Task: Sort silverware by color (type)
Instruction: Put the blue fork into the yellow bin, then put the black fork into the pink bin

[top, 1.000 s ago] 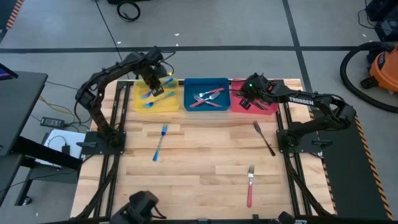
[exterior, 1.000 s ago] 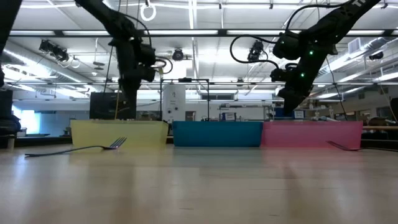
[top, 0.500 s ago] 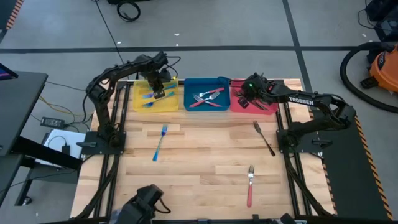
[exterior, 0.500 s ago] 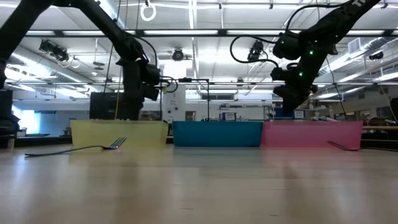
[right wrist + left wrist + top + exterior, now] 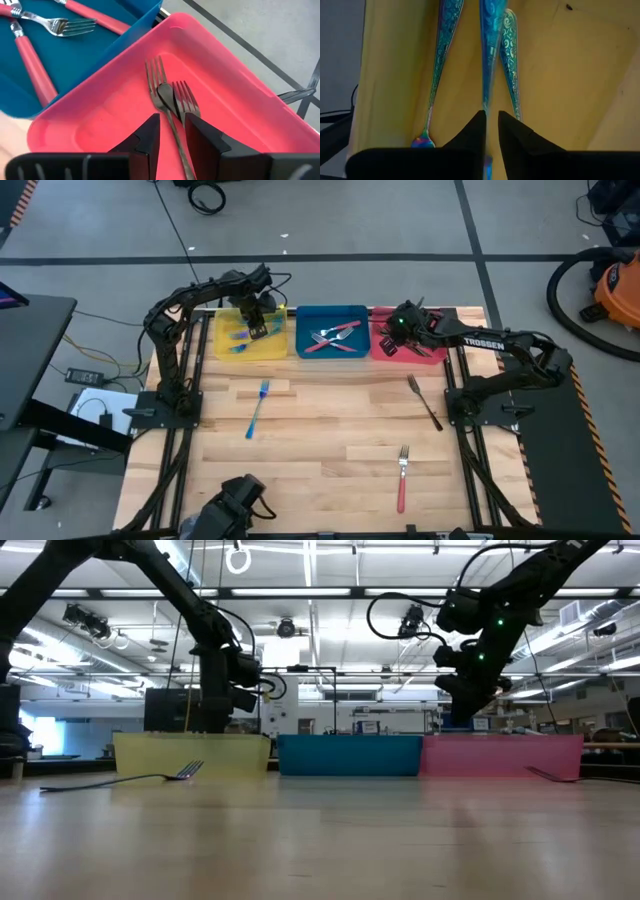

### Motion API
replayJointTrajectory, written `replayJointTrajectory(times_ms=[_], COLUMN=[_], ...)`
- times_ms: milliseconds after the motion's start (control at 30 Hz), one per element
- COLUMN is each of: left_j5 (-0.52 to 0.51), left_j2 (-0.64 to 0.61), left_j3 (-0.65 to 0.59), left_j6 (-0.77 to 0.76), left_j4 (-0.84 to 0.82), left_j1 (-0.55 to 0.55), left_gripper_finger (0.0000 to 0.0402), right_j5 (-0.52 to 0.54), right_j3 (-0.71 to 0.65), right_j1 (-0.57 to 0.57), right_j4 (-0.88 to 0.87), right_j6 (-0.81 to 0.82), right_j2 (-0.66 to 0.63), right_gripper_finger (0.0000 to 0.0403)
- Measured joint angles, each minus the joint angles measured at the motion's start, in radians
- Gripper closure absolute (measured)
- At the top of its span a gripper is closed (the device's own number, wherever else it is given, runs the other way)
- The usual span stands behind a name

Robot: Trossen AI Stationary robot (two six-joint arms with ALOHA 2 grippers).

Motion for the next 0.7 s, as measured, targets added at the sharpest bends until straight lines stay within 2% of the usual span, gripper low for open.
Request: replayJointTrajectory(times_ms=[267,467,700], left_j5=[0.0,-0.002,-0.006], left_j2=[0.0,-0.01,-0.033], left_j3=[0.0,0.0,0.001], left_j6=[-0.047,-0.073,-0.073], left_j4=[-0.005,-0.011,-0.004], left_j1=[0.0,-0.039,-0.13], left_gripper_finger=[0.0319,0.031,0.031], right_j5=[-0.01,-0.017,-0.085], right_j3=[0.005,0.112,0.192], right_j1=[0.012,0.039,0.089], right_j4=[-0.053,-0.309,-0.561], right_j6=[-0.007,0.003,0.056], right_j2=[0.0,0.0,-0.001], right_gripper_finger=[0.0304,0.0297,0.0271])
